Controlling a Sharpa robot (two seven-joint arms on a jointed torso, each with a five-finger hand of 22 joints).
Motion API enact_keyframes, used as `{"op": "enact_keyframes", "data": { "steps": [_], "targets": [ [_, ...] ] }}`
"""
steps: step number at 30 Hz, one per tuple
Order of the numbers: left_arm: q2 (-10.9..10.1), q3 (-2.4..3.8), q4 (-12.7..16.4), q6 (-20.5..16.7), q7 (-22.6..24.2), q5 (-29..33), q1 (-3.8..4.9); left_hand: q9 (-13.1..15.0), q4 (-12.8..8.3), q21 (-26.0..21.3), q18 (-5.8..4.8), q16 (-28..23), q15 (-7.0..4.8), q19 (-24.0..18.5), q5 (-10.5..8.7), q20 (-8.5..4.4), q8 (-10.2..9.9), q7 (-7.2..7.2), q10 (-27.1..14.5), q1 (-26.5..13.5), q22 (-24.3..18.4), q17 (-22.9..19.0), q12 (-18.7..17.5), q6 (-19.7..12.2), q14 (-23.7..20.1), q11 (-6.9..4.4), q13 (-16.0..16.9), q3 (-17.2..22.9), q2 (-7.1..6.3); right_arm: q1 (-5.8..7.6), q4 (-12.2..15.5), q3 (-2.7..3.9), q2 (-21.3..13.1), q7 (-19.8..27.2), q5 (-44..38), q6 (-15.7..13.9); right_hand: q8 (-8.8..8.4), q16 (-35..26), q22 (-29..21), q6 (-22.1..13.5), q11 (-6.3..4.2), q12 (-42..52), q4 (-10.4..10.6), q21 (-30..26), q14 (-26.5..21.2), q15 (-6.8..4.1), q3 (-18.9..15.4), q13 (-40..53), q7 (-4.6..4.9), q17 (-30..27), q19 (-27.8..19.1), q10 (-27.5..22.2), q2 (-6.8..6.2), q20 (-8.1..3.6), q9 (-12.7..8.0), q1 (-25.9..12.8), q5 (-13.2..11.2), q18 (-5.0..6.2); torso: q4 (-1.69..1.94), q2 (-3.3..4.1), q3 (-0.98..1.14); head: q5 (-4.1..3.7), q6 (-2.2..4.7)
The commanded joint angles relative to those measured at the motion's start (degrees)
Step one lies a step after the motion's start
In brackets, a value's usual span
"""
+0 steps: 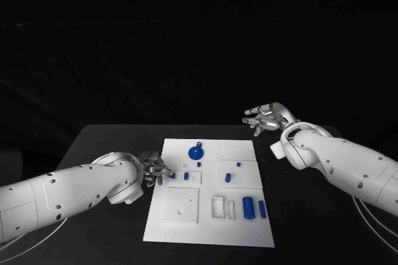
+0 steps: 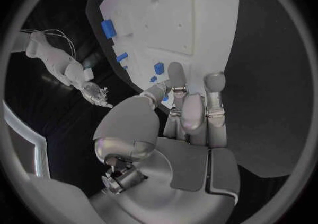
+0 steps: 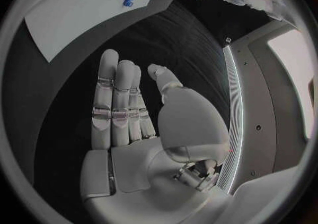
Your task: Assemble the parts on the task board
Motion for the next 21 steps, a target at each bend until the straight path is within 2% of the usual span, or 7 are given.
{"op": "enact_keyframes", "data": {
  "steps": [1, 11, 21],
  "targets": [
    [-0.1, 0.02, 0.36, -3.3, 2.31, 1.65, -0.14, -0.02, -2.26, 0.21, 0.48, 0.31, -0.26, 0.27, 0.38, 0.3, 0.37, -3.85, 2.74, 0.59, 1.91, -0.05, 0.31, 4.25, 0.14, -0.39, -0.25, 2.51, -0.17, -0.05, 0.1, 0.03, -0.03, 0.36, -0.02, 0.49, -0.09, -0.17, -0.05, -0.43, 0.08, 0.1, 0.36, 0.17, -0.1, 0.14, -0.11, -0.08, -0.07, -0.01, 2.03, -0.24, -0.16, 0.31, -0.06, 0.37, 0.21, -0.21, -0.07, 0.01, 0.04, 0.04, -0.05],
    [0.24, -0.02, -0.2, -3.28, 2.6, 2.07, -0.4, -0.02, -2.26, 0.21, 0.48, 0.31, -0.26, 0.27, 0.38, 0.3, 0.37, -3.85, 2.74, 0.59, 1.91, -0.05, 0.31, 4.25, 0.14, -0.39, -0.25, 2.51, -0.17, -0.07, 0.13, 0.03, -0.08, 0.38, 0.06, 0.55, -0.09, -0.19, -0.16, -0.43, 0.08, 0.1, 0.5, 0.22, -0.1, 0.14, -0.15, -0.09, -0.07, -0.02, 2.01, -0.22, -0.15, 0.32, -0.06, 0.28, 0.26, -0.22, -0.05, -0.01, 0.11, 0.12, -0.05],
    [0.8, -0.06, -1.26, -2.85, 2.48, 0.79, -0.79, -0.11, -2.21, 0.27, 0.51, 0.44, -0.22, 0.22, 0.4, 0.35, 0.35, -3.85, 2.74, 0.67, 1.91, -0.08, 0.52, 4.33, 0.11, -0.38, -0.65, 2.5, -0.24, -0.08, 0.21, 0.03, -0.16, 0.4, 0.07, 0.74, -0.09, -0.19, -0.16, -0.43, 0.08, 0.1, 0.5, 0.22, -0.1, 0.14, -0.15, -0.09, -0.07, -0.02, 2.01, -0.22, -0.15, 0.32, -0.06, 0.28, 0.26, -0.22, -0.08, 0.0, 0.08, 0.16, -0.08]
  ]
}}
